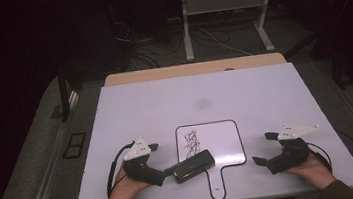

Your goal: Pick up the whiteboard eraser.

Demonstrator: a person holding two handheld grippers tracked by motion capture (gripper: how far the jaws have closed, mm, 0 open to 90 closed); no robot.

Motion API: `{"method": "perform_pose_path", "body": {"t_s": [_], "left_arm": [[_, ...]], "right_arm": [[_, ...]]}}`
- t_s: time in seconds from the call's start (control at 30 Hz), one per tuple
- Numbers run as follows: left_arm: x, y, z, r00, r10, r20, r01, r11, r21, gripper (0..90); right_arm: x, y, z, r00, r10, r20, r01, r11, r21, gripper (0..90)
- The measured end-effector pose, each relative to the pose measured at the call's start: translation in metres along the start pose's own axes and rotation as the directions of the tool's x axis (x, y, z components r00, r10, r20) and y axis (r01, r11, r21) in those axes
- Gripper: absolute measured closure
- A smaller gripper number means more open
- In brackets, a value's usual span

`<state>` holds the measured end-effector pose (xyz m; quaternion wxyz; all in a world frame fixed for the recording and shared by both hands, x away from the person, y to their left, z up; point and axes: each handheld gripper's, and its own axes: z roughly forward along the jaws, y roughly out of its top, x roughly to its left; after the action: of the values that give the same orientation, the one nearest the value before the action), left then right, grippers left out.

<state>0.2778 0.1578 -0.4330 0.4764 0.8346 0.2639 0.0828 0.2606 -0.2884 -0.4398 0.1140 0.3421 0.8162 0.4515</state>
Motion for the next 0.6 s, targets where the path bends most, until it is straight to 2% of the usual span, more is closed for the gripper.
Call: {"method": "perform_pose_path", "body": {"t_s": [0.23, 0.6], "left_arm": [[0.0008, 0.0005, -0.0018, 0.9999, -0.014, 0.002, 0.014, 0.9999, -0.006, 0.0], [0.0004, 0.0073, -0.0028, 0.9999, -0.013, -0.004, 0.013, 0.9999, -0.010, 0.0]], "right_arm": [[-0.0020, -0.0012, -0.0014, 0.9998, 0.016, -0.008, -0.016, 1.000, -0.009, 0.0], [-0.0032, -0.0027, -0.0024, 0.9996, 0.023, -0.018, -0.024, 1.000, -0.011, 0.0]]}}
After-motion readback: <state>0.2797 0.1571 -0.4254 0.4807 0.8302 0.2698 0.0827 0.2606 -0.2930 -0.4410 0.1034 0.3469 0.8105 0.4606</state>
